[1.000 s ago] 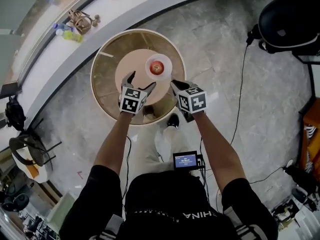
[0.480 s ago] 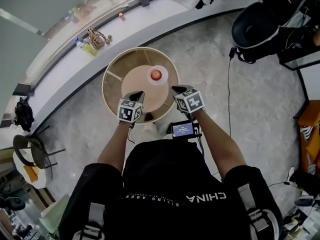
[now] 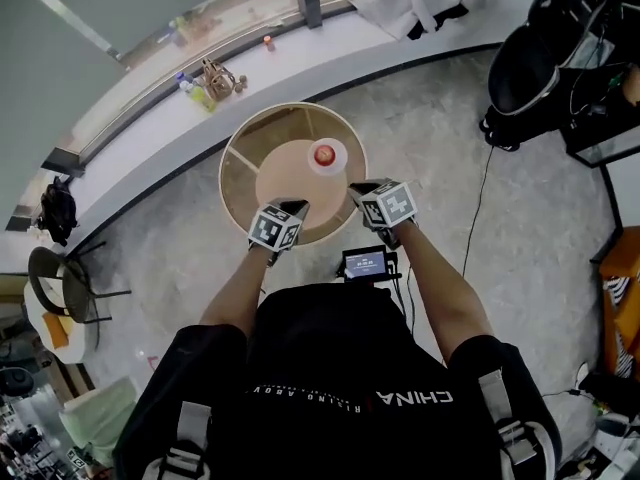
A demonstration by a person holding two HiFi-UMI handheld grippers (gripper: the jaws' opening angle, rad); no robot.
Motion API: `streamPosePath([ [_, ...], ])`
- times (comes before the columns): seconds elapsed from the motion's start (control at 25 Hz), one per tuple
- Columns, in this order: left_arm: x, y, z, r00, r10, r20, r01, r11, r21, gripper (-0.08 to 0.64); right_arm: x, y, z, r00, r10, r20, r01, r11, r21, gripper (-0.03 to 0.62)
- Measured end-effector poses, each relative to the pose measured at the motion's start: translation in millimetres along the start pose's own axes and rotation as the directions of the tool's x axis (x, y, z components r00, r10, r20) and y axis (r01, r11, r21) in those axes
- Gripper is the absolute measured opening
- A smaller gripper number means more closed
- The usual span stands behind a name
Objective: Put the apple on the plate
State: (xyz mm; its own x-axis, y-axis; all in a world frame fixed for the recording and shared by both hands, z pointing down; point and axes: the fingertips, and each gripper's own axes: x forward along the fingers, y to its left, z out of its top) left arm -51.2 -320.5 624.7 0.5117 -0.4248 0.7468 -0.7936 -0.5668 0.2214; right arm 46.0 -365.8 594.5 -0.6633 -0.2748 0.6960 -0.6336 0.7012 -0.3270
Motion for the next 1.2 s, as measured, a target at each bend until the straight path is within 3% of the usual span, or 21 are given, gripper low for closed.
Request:
streamPosePath([
  [0.12,-14,-11,7,0.999,-0.034,0.022,0.033,0.999,0.040,0.014,-12,7,-11,0.999,-0.034,-0.015,0.034,0.999,-0.004,0.046],
  [0.28,-39,-22,-8,0.999,-0.043,0.004,0.041,0.979,0.201,0.014,-16,24,-13,0.995,-0.100,0.008,0.100,0.995,-0.005,0.046],
  [0.36,-61,-24,-19,0.998,-0.060,0.022,0.054,0.974,0.218,0.014,-15,43,-9,0.991,-0.127,0.031,0.127,0.992,0.000,0.046],
  [0.6,-124,-28,-58,0.984,-0.122,0.134,0.107,0.988,0.115,0.014,-13,125,-10,0.985,-0.149,0.084,0.145,0.988,0.042,0.046],
  [0.8,-159,-35,-95,0.978,-0.138,0.159,0.119,0.985,0.121,0.014,-13,192,-22,0.977,-0.181,0.116,0.175,0.983,0.061,0.046],
  [0.92,-168,-44,-113,0.974,-0.145,0.175,0.132,0.988,0.084,0.014,-19,217,-40,0.970,-0.205,0.128,0.196,0.977,0.081,0.046],
  [1.04,-174,-60,-133,0.962,-0.186,0.198,0.193,0.981,-0.015,0.014,-23,240,-65,0.974,-0.202,0.100,0.195,0.978,0.080,0.043],
  [1.2,-180,-81,-154,0.959,-0.190,0.211,0.199,0.980,-0.023,0.014,-26,257,-94,0.979,-0.193,0.063,0.191,0.981,0.038,0.043],
])
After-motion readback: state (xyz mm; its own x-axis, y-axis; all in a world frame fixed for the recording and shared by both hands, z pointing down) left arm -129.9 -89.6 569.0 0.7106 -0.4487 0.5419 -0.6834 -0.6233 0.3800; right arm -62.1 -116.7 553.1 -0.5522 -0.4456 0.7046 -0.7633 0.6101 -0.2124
